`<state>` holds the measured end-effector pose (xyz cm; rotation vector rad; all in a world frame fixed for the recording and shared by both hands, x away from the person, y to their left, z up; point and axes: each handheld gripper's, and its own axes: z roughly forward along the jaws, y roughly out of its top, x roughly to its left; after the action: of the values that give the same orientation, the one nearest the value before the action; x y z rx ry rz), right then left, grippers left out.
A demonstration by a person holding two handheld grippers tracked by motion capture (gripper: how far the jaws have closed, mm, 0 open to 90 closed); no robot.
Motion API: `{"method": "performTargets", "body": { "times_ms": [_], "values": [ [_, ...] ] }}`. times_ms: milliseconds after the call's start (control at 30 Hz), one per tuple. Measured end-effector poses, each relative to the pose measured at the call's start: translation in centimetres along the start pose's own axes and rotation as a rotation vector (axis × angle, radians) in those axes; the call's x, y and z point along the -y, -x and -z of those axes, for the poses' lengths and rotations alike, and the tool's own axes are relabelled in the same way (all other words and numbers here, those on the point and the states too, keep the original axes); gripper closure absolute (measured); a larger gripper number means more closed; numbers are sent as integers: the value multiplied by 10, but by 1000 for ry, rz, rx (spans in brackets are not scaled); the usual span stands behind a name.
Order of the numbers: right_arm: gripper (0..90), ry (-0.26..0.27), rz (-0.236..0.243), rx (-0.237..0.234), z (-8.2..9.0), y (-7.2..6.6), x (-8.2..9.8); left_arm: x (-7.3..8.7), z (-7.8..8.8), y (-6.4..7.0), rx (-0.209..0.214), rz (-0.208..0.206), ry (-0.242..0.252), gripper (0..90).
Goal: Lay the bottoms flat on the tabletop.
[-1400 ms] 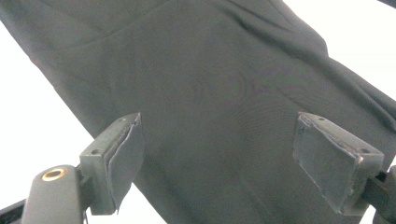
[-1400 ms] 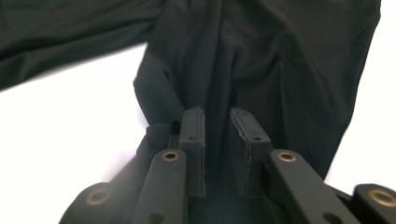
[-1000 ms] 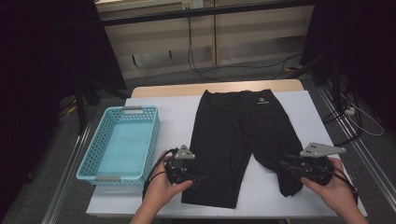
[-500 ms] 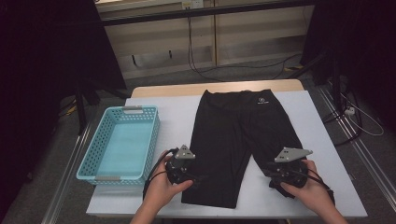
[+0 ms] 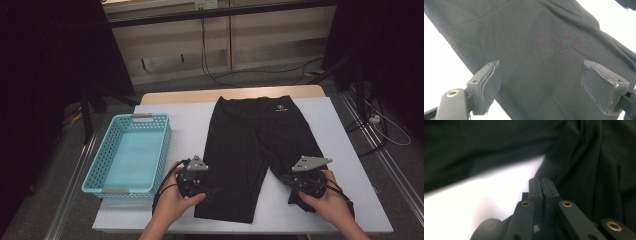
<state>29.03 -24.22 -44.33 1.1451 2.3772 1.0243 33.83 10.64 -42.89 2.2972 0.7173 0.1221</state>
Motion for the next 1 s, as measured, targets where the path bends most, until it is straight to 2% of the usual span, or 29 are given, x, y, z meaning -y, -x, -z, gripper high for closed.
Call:
{"method": "performTargets", "body": {
  "times_ms": [33, 67, 100, 233, 300, 367, 400, 500, 533, 567, 800, 900, 933, 1000],
  "values": [
    [872, 0, 0, 0, 0, 0, 0, 0, 0, 0, 0, 0, 0, 176],
    [873, 44, -9, -27, 4, -4, -7, 0, 0, 0, -2, 1, 0, 176],
    [873, 44, -9, -27, 4, -4, -7, 1, 0, 0, -2, 0, 1, 176],
    [874, 111, -11, -64, 7, -12, -20, 1, 1, 1, -3, 5, 5, 176],
    [869, 110, 1, -83, 1, -17, -24, 1, 2, 1, -3, 3, 9, 176],
    [853, 103, 4, -80, -2, -18, -23, 2, 3, 2, -7, 7, 11, 176],
    [737, 89, 1, -66, -7, -17, -21, 3, 3, 1, -6, 9, 10, 176],
    [605, 89, -13, -40, -8, -13, -19, 3, 3, 1, -6, 9, 10, 176],
    [605, 89, -13, -40, -8, -13, -19, 2, 3, 2, -5, 9, 10, 176],
    [563, 93, -30, -21, -4, -10, -19, 2, 3, 2, -5, 5, 9, 176],
    [564, 88, -58, 10, 3, -1, -12, 0, 1, 2, 0, -2, 6, 176],
    [564, 77, -61, 57, 9, 6, -7, 0, 2, 1, 2, -1, 9, 176],
    [563, 66, -75, 72, 12, 12, -2, 0, 2, 1, 2, 0, 9, 176],
    [562, 55, -82, 80, 14, 15, 4, -1, 0, 1, 2, -2, 8, 175]
  ]
}}
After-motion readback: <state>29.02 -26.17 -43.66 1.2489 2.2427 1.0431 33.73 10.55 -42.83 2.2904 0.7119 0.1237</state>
